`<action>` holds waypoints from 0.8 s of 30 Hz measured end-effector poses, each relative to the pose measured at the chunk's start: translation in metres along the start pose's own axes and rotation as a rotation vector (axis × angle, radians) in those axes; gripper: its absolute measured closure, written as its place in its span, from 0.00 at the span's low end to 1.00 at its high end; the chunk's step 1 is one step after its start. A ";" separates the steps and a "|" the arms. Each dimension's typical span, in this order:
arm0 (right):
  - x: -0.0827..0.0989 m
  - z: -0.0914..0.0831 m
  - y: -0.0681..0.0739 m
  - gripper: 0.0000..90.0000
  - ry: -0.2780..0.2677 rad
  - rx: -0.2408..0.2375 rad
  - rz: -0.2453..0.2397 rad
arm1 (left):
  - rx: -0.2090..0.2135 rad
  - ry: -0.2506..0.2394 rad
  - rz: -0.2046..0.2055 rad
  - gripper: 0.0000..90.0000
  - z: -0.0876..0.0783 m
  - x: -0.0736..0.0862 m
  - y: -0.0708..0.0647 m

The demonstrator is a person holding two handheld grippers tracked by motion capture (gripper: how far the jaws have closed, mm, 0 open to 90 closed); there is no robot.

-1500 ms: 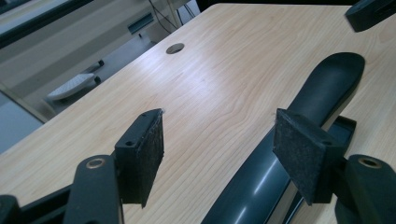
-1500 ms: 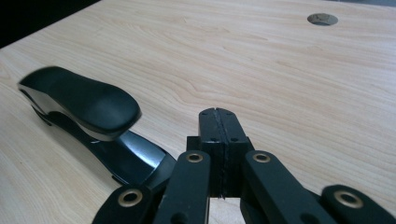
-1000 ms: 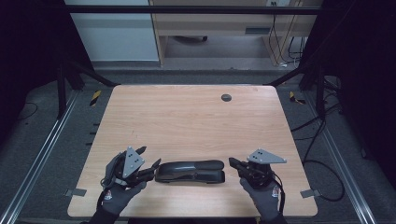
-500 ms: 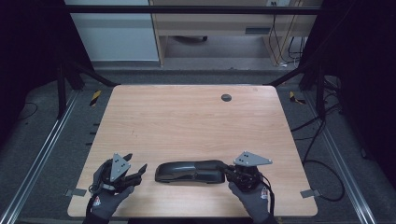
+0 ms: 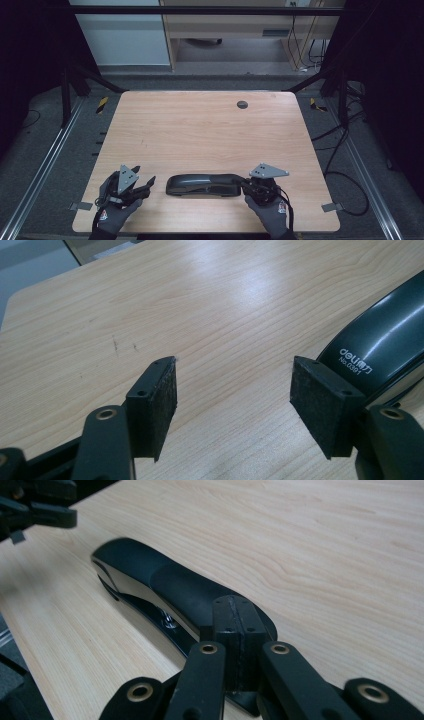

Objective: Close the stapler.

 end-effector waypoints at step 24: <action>0.007 0.003 -0.001 1.00 -0.001 0.007 0.017 | 0.000 0.001 0.003 0.39 0.000 0.000 0.000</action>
Point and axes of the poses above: each handheld gripper's, and its own axes: z roughly forward along the jaws, x roughly out of its underside, y roughly to its left, the point moved 5 cm from there along z, roughly forward along the jaws, and after that the axes turned 8 degrees about -z, right-handed, at the moved point
